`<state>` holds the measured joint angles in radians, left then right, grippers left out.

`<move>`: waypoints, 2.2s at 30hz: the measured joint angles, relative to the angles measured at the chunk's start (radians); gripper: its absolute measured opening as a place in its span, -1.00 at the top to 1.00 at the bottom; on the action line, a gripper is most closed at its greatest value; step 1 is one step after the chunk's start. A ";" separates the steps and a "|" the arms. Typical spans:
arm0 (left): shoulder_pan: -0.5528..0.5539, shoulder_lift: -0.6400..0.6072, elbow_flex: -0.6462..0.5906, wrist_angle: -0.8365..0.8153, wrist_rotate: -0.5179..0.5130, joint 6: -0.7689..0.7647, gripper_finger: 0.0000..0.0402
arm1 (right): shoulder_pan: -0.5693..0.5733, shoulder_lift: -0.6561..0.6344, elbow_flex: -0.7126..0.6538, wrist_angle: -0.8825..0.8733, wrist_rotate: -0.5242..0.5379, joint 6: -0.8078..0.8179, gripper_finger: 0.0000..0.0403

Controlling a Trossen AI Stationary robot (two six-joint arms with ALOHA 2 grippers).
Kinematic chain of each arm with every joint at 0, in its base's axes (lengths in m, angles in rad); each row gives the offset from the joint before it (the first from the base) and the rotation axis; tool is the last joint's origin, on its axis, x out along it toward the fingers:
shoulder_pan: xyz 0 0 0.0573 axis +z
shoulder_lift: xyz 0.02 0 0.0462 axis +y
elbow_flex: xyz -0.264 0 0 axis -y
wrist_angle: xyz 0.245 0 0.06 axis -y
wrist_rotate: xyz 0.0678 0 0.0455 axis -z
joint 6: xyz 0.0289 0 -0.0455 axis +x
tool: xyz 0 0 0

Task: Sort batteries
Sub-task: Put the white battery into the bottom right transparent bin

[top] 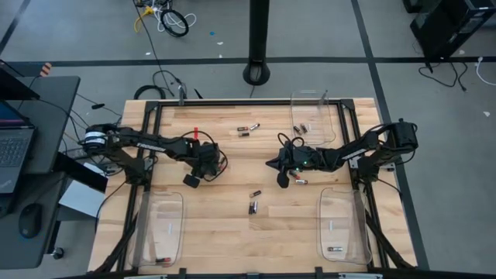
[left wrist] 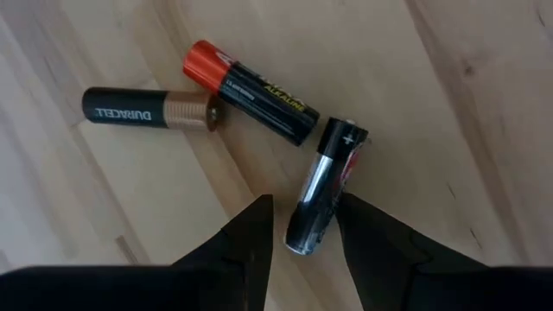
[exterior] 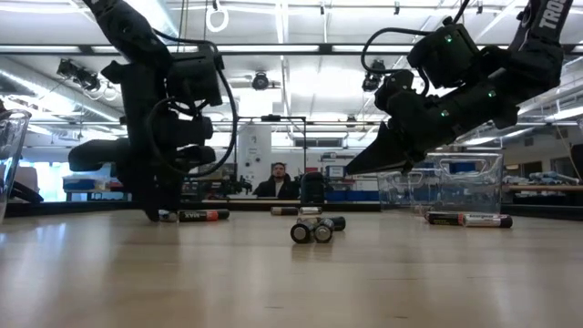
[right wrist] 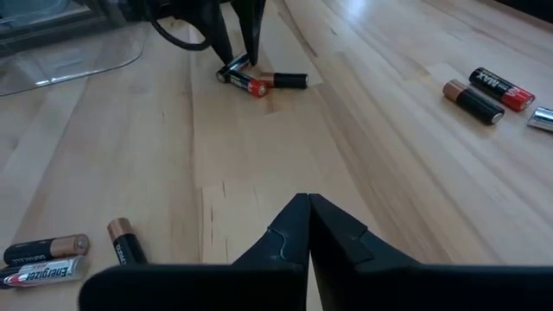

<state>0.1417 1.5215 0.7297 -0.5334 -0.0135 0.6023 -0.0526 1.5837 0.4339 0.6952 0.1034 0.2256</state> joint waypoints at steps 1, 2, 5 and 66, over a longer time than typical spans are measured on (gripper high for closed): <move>0.000 0.000 0.000 -0.003 0.000 -0.004 0.29 | 0.003 0.000 0.000 0.000 0.000 0.000 0.91; 0.000 0.000 0.000 -0.006 0.000 -0.010 0.29 | 0.006 0.000 0.000 0.000 0.000 0.000 0.91; 0.000 0.001 0.000 -0.027 0.004 -0.057 0.31 | 0.014 0.000 0.000 0.001 0.000 0.000 0.91; -0.019 -0.057 -0.295 1.546 0.296 -0.637 0.77 | 0.059 0.000 0.215 0.307 -0.069 -0.089 0.48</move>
<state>0.1226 1.4646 0.4345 1.0130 0.2820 -0.0347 0.0059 1.5841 0.6486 1.0022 0.0344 0.1371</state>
